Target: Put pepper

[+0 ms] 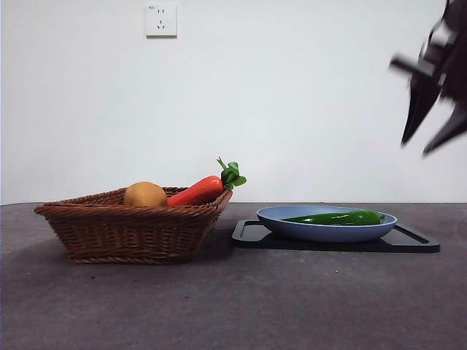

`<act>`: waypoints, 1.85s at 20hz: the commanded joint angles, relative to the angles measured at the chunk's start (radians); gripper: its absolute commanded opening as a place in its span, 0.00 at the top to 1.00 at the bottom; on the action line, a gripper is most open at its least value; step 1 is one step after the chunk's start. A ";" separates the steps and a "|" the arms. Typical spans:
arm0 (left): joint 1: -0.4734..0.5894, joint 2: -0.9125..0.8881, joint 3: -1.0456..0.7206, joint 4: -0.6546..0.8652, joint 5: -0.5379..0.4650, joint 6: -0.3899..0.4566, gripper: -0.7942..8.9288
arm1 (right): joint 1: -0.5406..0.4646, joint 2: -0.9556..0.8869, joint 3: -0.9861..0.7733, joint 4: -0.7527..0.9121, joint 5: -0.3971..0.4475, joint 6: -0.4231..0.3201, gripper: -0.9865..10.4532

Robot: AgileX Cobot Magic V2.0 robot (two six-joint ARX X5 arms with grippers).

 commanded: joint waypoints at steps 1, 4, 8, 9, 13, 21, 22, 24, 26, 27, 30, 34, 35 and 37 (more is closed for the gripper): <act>-0.005 0.009 0.021 -0.006 -0.002 0.001 0.65 | 0.024 -0.115 0.018 -0.141 -0.006 -0.142 0.77; -0.005 0.009 0.021 -0.008 -0.002 0.001 0.65 | 0.090 -0.304 0.018 -0.317 -0.008 -0.228 0.77; -0.005 0.009 0.021 -0.010 -0.001 0.001 0.65 | 0.185 -0.496 0.019 -0.446 -0.077 -0.262 0.77; -0.005 0.009 0.021 -0.011 0.000 0.001 0.65 | 0.206 -0.531 0.018 -0.472 -0.083 -0.268 0.77; -0.005 0.009 0.021 -0.025 -0.001 0.001 0.84 | 0.264 -0.628 0.018 -0.523 -0.080 -0.280 0.88; -0.005 0.009 0.021 -0.027 -0.001 0.001 0.91 | 0.269 -0.665 0.018 -0.522 -0.079 -0.270 0.90; -0.005 0.009 0.021 -0.027 -0.001 0.001 0.91 | 0.269 -0.665 0.018 -0.522 -0.079 -0.270 0.90; -0.005 0.009 0.021 -0.027 -0.001 0.001 0.91 | 0.269 -0.665 0.018 -0.522 -0.079 -0.270 0.90; -0.005 0.009 0.021 -0.027 -0.001 0.001 0.91 | 0.269 -0.665 0.018 -0.522 -0.079 -0.270 0.90; -0.005 0.009 0.021 -0.027 -0.001 0.001 0.91 | 0.269 -0.665 0.018 -0.522 -0.079 -0.270 0.90; -0.005 0.009 0.021 -0.027 -0.001 0.001 0.91 | 0.269 -0.665 0.018 -0.522 -0.079 -0.270 0.90; 0.038 0.002 0.021 0.018 -0.092 0.056 0.91 | 0.269 -0.665 0.018 -0.522 -0.079 -0.270 0.90; 0.075 -0.008 0.020 0.066 -0.115 0.065 0.91 | 0.269 -0.665 0.018 -0.522 -0.079 -0.270 0.90; 0.161 -0.039 0.014 0.168 -0.109 0.103 0.91 | 0.269 -0.665 0.018 -0.522 -0.079 -0.270 0.90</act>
